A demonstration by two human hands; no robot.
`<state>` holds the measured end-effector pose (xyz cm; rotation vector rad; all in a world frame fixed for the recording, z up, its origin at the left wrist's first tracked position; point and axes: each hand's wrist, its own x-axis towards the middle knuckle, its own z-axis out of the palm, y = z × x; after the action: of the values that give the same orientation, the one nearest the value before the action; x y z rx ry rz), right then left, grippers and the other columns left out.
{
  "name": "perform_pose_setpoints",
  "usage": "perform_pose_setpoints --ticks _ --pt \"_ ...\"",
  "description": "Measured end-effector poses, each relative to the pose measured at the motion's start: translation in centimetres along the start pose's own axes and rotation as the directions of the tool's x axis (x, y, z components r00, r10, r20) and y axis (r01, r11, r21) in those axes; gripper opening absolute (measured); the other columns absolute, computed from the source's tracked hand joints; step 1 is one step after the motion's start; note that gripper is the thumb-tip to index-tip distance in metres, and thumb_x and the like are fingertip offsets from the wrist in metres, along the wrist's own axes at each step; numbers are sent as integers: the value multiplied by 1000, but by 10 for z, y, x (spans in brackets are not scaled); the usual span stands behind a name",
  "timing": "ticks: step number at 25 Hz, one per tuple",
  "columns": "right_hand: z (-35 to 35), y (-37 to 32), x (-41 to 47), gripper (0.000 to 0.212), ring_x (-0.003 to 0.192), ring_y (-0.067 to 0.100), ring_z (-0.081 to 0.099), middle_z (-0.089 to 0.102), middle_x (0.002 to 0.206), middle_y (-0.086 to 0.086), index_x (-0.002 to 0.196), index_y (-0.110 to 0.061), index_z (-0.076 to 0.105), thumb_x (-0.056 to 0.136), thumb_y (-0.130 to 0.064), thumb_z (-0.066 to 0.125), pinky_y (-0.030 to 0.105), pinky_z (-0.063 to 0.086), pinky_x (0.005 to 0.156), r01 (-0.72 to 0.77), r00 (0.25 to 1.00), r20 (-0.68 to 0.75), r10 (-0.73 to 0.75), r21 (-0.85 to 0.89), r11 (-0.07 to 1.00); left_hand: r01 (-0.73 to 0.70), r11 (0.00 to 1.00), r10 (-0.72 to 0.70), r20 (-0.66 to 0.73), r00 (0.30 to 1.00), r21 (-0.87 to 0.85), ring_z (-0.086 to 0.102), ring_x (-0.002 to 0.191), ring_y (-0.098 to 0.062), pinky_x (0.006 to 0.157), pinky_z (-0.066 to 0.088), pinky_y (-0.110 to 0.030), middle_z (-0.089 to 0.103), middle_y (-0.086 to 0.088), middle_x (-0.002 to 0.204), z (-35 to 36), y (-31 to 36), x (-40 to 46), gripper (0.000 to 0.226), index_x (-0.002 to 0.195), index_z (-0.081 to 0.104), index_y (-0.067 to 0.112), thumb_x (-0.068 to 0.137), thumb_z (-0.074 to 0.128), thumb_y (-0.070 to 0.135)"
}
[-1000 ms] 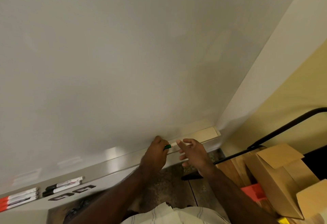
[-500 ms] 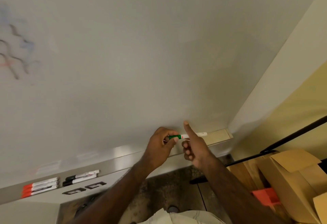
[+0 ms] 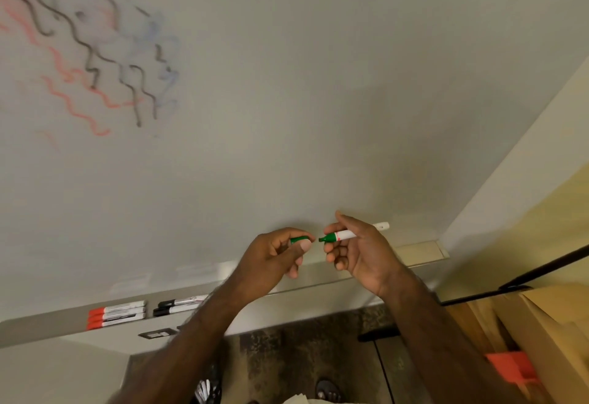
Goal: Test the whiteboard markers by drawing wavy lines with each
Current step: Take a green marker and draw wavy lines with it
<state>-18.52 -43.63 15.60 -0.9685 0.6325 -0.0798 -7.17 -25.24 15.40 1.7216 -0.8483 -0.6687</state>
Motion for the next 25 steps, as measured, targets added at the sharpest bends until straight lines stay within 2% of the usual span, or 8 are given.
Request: perform_pose_setpoints --ticks 5,10,13,16,18,21,23,25 --pt "17 -3 -11 47 52 19 50 59 67 11 82 -16 69 100 -59 60 26 36 46 70 997 -12 -71 -26 997 -50 998 55 -157 986 33 64 64 -13 68 55 -23 68 1 74 -28 4 -20 23 120 75 26 101 63 32" --pt "70 -23 -20 46 55 23 53 58 67 13 95 -9 68 101 -54 59 28 37 47 284 959 51 -280 -98 954 -290 922 360 -293 886 257 64 90 -22 80 56 -28 60 8 102 -63 35 -35 34 139 63 27 107 55 30" --pt "114 -45 -25 37 69 28 63 66 81 19 102 -6 73 93 -41 70 32 46 51 446 889 184 -419 -146 883 -378 788 575 -365 732 486 62 96 -16 87 48 -21 60 4 103 -99 66 -45 36 140 62 15 105 55 20" --pt "155 -73 -33 26 80 31 69 73 93 18 109 -7 76 95 -27 70 36 53 55 604 785 293 -546 -160 781 -341 667 720 -456 524 663 60 100 -10 92 43 -17 63 1 108 -141 105 -56 33 133 66 5 102 58 14" --pt "184 -94 -42 19 83 29 72 75 96 14 112 -8 77 100 -20 68 37 56 57 719 685 330 -650 -159 677 -308 592 797 -486 359 745 62 106 -18 98 47 -24 64 -4 114 -173 127 -63 29 128 67 -1 103 57 10" --pt "226 -123 -58 18 84 26 75 78 98 6 111 -10 76 100 -23 71 37 58 58 861 507 360 -783 -180 475 -273 518 855 -498 143 811 62 124 -31 104 53 -48 63 -18 130 -220 149 -66 30 132 62 -8 106 54 3" --pt "253 -139 -67 13 84 26 76 78 97 4 109 -12 76 99 -21 73 36 59 59 911 412 372 -832 -187 368 -245 492 865 -501 29 835 54 138 -39 106 52 -59 56 -26 144 -250 156 -66 33 139 55 -11 108 50 -2" --pt "276 -152 -75 10 83 28 76 77 95 5 109 -14 74 99 -16 73 36 60 60 940 339 382 -860 -183 289 -212 484 863 -503 -42 849 42 150 -41 111 47 -63 47 -29 154 -277 160 -63 35 143 51 -13 109 47 -1"
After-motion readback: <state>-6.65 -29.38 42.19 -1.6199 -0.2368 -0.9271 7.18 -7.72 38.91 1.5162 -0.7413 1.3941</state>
